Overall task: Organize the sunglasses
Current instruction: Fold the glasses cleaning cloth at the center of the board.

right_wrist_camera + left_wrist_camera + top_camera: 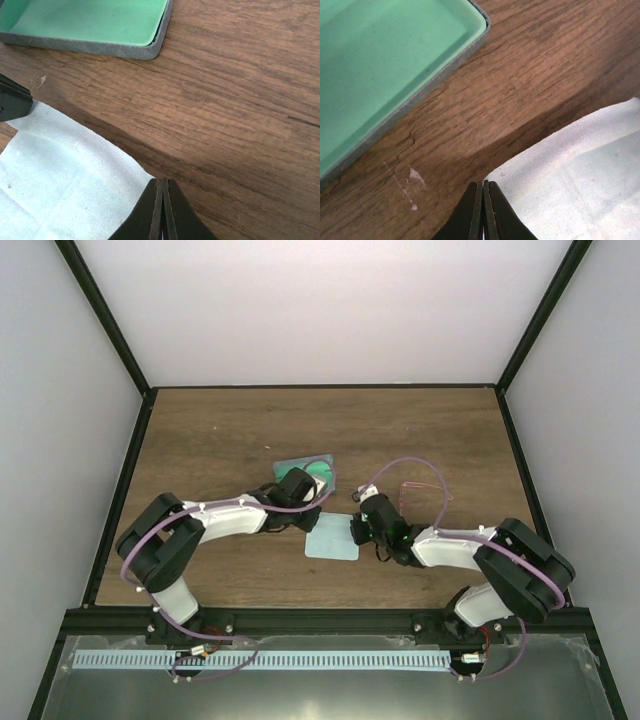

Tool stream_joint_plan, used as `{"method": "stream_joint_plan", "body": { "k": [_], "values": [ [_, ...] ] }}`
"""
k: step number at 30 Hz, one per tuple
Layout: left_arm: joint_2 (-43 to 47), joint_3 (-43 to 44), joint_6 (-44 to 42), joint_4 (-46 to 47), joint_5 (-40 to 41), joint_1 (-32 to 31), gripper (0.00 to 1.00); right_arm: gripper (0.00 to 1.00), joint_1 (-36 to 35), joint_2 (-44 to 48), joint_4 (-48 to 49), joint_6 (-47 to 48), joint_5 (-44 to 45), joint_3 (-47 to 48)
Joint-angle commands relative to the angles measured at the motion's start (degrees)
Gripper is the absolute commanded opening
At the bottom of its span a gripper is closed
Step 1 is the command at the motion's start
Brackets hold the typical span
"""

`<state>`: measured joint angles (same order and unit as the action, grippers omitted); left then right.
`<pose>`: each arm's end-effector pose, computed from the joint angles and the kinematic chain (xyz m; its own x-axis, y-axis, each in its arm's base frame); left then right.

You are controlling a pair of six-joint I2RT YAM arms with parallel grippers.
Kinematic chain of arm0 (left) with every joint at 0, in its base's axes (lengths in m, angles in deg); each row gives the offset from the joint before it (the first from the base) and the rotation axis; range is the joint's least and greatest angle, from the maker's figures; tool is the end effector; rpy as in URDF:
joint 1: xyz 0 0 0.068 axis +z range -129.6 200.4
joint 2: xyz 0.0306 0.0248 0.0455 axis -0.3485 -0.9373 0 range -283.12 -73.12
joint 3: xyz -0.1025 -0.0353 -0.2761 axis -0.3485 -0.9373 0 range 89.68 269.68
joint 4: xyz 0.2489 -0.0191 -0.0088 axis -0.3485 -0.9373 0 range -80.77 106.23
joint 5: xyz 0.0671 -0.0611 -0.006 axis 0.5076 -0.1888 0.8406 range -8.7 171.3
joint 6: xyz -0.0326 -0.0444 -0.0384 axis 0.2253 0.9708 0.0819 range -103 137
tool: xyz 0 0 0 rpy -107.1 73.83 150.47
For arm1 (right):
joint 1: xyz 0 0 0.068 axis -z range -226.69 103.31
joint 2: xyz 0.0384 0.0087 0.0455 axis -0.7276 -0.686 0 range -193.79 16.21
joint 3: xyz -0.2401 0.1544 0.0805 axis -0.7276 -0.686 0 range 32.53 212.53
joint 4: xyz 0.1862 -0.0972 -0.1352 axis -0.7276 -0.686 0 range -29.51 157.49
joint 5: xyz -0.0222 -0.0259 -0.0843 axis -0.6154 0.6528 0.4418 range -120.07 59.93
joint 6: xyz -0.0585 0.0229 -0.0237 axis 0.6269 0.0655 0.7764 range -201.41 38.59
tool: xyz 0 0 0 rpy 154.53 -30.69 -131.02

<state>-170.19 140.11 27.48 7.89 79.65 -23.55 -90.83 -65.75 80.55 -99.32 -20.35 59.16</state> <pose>0.2381 -0.2315 0.1675 -0.7081 0.4301 -0.5600 0.5867 0.7997 -0.1276 0.1894 0.1712 0.1568 -0.6427 -0.2014 -0.7392 -0.4196 0.8998 0.1196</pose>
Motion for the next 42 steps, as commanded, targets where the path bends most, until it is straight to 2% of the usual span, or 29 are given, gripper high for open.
{"method": "stream_joint_plan", "body": {
  "k": [1,15,42],
  "values": [
    [2.18,-1.28,0.64,-0.19,0.45,-0.62,0.04,0.01,-1.21,0.89,-0.16,-1.18,1.27,-0.61],
    [3.88,-3.03,1.74,-0.89,1.52,-1.67,0.04,0.01,-4.74,1.31,-1.45,-3.02,3.73,-0.76],
    [4.61,-3.57,2.08,-2.29,3.14,-3.46,0.04,0.01,-6.83,3.48,-2.93,-5.36,5.74,-3.19]
  ]
}}
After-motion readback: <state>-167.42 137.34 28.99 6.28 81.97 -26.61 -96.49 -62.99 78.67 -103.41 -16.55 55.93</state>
